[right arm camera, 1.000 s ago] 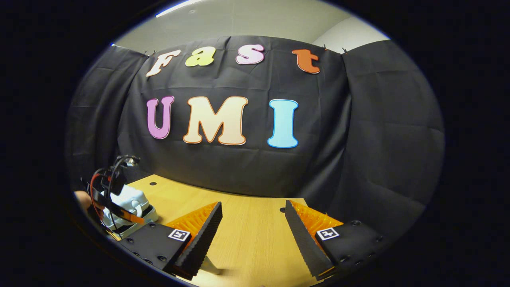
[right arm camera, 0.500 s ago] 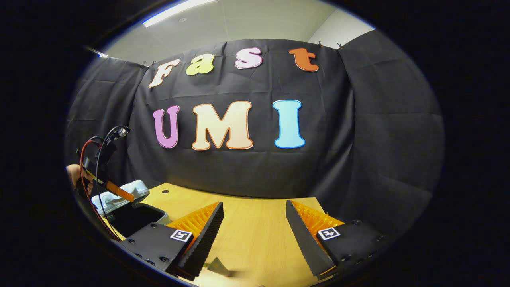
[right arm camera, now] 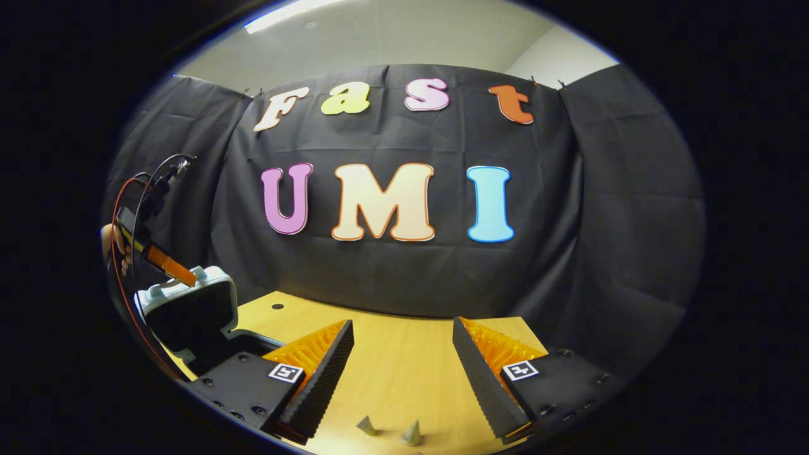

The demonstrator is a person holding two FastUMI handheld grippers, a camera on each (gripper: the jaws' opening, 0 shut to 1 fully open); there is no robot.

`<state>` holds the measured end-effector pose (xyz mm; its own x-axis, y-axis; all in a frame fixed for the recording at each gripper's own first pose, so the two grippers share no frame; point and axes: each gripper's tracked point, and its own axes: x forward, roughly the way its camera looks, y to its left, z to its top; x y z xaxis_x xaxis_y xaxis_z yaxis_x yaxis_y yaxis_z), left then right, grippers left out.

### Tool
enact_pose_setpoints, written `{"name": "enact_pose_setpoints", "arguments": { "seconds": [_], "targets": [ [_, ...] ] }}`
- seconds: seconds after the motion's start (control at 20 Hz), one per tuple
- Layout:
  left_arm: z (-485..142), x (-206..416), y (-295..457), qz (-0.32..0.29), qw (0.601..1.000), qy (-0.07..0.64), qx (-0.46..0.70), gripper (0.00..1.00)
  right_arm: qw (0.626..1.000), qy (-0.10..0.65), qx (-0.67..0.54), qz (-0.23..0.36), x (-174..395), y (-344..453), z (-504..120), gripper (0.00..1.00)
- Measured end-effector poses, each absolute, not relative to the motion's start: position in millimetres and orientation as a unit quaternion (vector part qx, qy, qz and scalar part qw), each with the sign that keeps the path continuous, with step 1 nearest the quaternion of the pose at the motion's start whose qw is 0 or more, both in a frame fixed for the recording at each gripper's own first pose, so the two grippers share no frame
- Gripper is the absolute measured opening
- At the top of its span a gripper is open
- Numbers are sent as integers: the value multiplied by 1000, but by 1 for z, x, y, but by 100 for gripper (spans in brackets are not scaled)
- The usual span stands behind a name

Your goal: First open the suitcase, pack the skin care products into it, and then close the suitcase.

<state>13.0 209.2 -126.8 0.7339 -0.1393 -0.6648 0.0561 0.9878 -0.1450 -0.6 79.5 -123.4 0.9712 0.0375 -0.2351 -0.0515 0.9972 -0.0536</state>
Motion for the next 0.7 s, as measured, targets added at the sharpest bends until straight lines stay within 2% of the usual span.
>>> {"name": "enact_pose_setpoints", "arguments": {
  "seconds": [0.4, 0.7],
  "targets": [
    [-126, 20, 321, -16, 941, 336, -32, 0, 994, 100, -39, 24, -1, 155, -115, 99],
    [-148, 24, 388, 18, 939, 338, -65, 0, 994, 91, -59, 19, 3, 178, -108, 99]
  ]
}}
